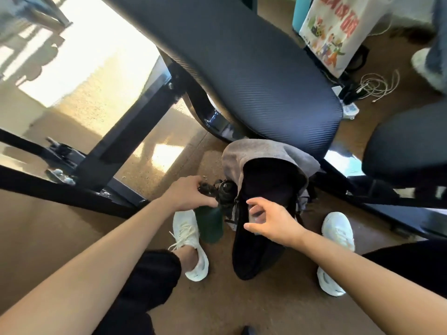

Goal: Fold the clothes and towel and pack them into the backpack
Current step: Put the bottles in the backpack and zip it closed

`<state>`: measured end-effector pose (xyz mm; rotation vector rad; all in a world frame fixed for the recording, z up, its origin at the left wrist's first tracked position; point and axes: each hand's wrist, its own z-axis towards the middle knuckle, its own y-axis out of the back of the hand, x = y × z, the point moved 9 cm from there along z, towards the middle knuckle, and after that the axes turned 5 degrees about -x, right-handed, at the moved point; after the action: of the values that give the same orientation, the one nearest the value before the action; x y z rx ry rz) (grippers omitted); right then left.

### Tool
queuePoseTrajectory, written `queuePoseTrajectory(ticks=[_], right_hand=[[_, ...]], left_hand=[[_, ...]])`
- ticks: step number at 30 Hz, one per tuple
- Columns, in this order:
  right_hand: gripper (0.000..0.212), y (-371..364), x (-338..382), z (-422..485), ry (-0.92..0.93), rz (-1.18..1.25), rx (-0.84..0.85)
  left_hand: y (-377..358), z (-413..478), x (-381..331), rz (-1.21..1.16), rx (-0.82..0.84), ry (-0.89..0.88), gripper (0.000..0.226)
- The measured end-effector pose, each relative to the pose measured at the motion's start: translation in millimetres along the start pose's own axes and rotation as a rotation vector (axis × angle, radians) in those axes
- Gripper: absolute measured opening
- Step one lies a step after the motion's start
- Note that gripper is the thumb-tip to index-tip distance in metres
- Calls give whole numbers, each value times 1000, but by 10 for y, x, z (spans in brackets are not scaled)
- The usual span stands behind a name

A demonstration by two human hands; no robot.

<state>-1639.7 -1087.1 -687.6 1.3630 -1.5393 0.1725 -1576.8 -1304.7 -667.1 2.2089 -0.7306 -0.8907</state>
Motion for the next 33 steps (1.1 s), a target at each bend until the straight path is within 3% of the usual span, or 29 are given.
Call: queuePoseTrajectory(ticks=[3, 6, 10, 12, 14, 17, 22, 28, 33], right_hand=[[95, 126, 138, -306, 47, 64, -47], [110, 292, 234, -645, 102, 165, -92], [92, 517, 106, -982, 116, 248, -214], [71, 644, -107, -1046, 67, 279, -279], [64, 792, -424, -1023, -36, 308, -348], [66, 1065, -1029, -937, -235, 332, -532], [64, 1522, -1718, -938, -469, 477, -810], [78, 1574, -2108, -925, -550, 595, -917], [72, 1636, -2126, -919, -509, 612, -963]], left_hand=[[25, -455, -557, -144, -28, -67, 75], [-135, -790, -986, -268, -84, -132, 51], [-577, -942, -1417, -393, -81, -163, 50], [-778, -906, -1580, -466, -73, -159, 44], [-971, -818, -1694, -526, -27, -149, 52], [-1207, -552, -1703, -576, 29, -71, 71], [-1408, -59, -1837, -591, -23, 64, 41], [-1501, 508, -1940, -792, -207, 290, 80], [-1715, 870, -2003, -857, -143, 390, 65]])
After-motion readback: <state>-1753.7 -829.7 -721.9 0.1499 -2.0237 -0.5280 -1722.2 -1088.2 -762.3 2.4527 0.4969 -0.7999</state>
